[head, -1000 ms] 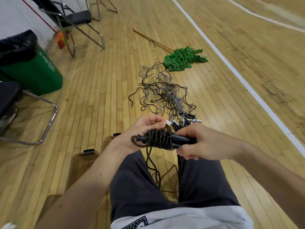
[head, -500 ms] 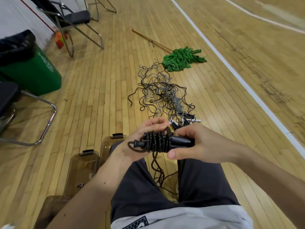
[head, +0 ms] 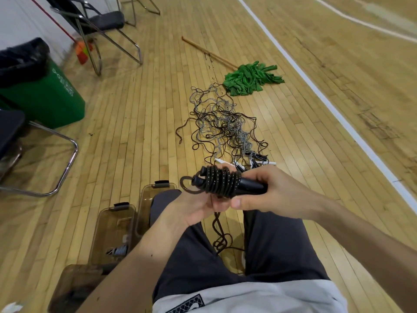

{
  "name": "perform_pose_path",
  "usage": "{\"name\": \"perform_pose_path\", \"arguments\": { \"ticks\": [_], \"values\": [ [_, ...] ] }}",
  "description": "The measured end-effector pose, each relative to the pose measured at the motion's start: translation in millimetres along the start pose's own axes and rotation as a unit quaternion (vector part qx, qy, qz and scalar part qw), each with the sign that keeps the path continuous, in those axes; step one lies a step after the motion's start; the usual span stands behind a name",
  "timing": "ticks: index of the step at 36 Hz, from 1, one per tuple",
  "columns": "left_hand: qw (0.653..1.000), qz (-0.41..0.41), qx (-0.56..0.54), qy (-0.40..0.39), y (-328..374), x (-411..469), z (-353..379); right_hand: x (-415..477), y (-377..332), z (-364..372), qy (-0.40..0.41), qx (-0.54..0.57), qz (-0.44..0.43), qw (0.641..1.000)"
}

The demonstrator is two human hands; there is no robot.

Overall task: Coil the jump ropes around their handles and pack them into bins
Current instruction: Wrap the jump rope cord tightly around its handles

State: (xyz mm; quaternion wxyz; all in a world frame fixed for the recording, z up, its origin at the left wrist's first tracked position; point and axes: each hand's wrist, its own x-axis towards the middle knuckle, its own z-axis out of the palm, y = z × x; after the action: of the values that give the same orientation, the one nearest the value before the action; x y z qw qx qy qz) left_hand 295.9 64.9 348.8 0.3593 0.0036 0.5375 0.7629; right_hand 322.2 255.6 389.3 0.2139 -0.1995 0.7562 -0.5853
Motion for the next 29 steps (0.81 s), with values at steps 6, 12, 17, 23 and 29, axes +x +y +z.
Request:
{"name": "perform_pose_path", "arguments": {
  "ticks": [6,12,17,23,29],
  "values": [
    [0.996,0.004,0.087,0.020,-2,-5,4,0,7,0,-0.020,0.079,0.027,0.996],
    [0.973,0.077,0.196,0.096,-4,-2,10,1,9,-4,-0.023,0.072,0.023,0.997],
    [0.966,0.089,0.221,0.097,-8,0,11,6,16,-13,0.026,-0.001,0.040,0.999],
    [0.971,0.068,0.215,0.082,-11,4,9,10,26,-18,0.063,-0.067,0.059,0.994],
    [0.972,0.033,0.225,0.055,-12,8,3,15,36,-24,0.122,-0.107,0.084,0.983]
  ]
}}
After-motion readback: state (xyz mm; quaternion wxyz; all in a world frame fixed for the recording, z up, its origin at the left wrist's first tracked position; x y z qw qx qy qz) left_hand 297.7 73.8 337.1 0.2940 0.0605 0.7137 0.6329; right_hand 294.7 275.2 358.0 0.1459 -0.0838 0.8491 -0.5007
